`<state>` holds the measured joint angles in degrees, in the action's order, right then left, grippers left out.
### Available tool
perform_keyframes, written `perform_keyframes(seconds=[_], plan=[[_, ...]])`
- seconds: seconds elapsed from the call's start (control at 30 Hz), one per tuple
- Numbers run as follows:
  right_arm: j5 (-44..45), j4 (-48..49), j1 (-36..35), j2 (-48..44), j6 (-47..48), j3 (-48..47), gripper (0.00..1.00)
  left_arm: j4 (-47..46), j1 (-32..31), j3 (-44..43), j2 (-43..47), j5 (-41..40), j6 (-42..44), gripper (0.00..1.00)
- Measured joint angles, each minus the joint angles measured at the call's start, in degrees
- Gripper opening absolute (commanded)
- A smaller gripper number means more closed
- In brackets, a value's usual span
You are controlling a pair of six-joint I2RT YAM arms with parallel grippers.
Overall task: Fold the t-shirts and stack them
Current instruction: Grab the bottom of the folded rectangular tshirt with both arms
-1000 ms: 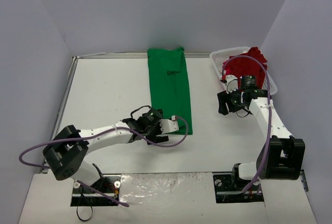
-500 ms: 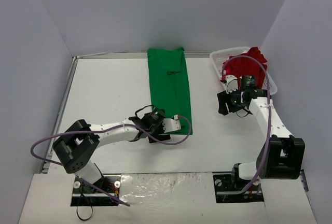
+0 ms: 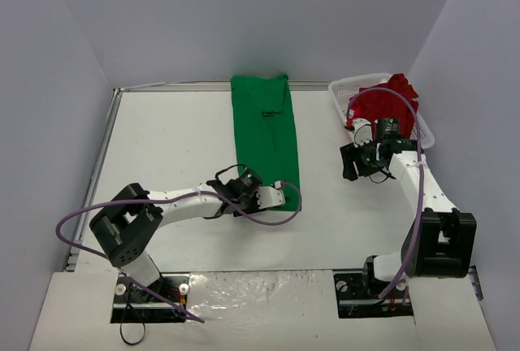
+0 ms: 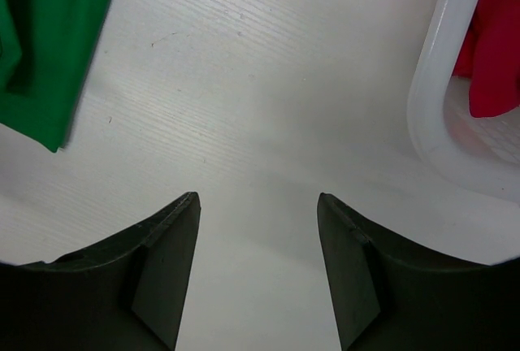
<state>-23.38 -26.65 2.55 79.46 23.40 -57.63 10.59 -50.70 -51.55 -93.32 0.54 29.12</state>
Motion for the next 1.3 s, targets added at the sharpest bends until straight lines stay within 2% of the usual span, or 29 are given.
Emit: perform_keyframes(seconds=[0.03, 0.13, 0.17, 0.37, 0.57, 0.73, 1.1, 1.3], plan=[[0.0, 0.0, 0.0, 0.0, 0.0, 0.0, 0.56, 0.3, 0.0, 0.0, 0.0, 0.3, -0.1, 0.31], [0.0, 0.0, 0.0, 0.1, 0.0, 0.0, 0.56, 0.9, 0.0, -0.4, -0.3, 0.9, -0.3, 0.12], [0.0, 0.0, -0.1, 0.1, 0.0, 0.0, 0.56, 1.2, 0.0, -0.7, -0.4, 1.2, -0.4, 0.03], [-1.4, 0.0, -1.2, 0.1, 0.5, 0.0, 0.56, 2.5, 0.0, -1.5, -0.7, 2.4, -0.9, 0.02], [-7.5, 0.1, -7.0, 0.4, 2.6, 0.0, 0.55, 3.1, 0.2, -1.6, -0.4, 5.4, -2.6, 0.02], [-10.2, 0.3, -9.4, 4.9, 5.3, -0.5, 0.53, 5.1, 0.8, -4.2, -0.4, 9.1, -4.5, 0.02], [-12.1, 0.1, -12.0, 11.4, 15.0, -1.0, 0.48, 8.3, 7.4, -8.9, -0.7, 17.7, -8.9, 0.02], [-13.6, -0.4, -14.4, 11.4, 21.0, -0.4, 0.48, 10.3, 9.1, -9.4, -0.7, 21.9, -9.5, 0.02]])
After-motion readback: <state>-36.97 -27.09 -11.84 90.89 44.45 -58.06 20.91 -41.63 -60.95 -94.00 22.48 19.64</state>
